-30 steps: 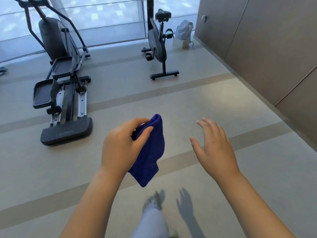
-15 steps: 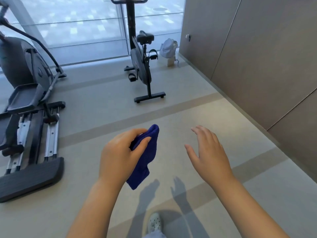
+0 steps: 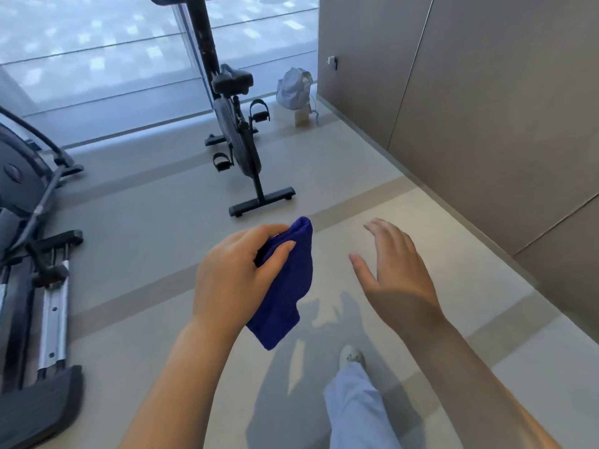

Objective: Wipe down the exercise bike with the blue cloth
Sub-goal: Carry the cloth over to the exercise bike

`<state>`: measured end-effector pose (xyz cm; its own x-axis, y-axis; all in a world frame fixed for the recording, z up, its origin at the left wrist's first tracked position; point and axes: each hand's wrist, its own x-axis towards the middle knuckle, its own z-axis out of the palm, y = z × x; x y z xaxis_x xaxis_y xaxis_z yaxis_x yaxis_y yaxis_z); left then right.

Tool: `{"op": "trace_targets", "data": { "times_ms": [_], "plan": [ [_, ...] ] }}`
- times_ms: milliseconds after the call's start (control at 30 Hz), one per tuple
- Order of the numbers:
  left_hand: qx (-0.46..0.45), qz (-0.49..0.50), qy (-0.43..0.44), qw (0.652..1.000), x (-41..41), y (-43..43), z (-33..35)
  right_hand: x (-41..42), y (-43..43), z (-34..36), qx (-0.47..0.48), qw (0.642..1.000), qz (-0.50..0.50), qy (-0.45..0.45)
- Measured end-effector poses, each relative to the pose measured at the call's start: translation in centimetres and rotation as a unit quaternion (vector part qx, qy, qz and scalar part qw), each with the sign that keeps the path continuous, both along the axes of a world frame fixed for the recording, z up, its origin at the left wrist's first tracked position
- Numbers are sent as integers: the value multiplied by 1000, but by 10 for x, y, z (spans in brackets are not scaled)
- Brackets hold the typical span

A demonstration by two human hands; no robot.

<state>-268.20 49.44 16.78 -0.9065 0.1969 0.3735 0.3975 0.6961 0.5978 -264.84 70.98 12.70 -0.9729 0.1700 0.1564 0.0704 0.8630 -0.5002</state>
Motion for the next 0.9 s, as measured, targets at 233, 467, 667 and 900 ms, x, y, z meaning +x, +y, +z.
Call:
{"op": "trace_targets", "data": {
  "times_ms": [233, 467, 667, 900],
  "plan": [
    [-3, 4, 8, 1000, -129, 96, 11, -134, 95, 12, 37, 998, 9, 52],
    [4, 26, 27, 999, -249, 156, 12, -263, 160, 17, 41, 998, 36, 36],
    [-7, 30, 42, 999, -354, 174, 2, -371, 181, 11, 43, 997, 48, 34],
    [0, 28, 57, 998, -513, 181, -13, -524, 188, 4, 72, 996, 44, 16]
  ]
}}
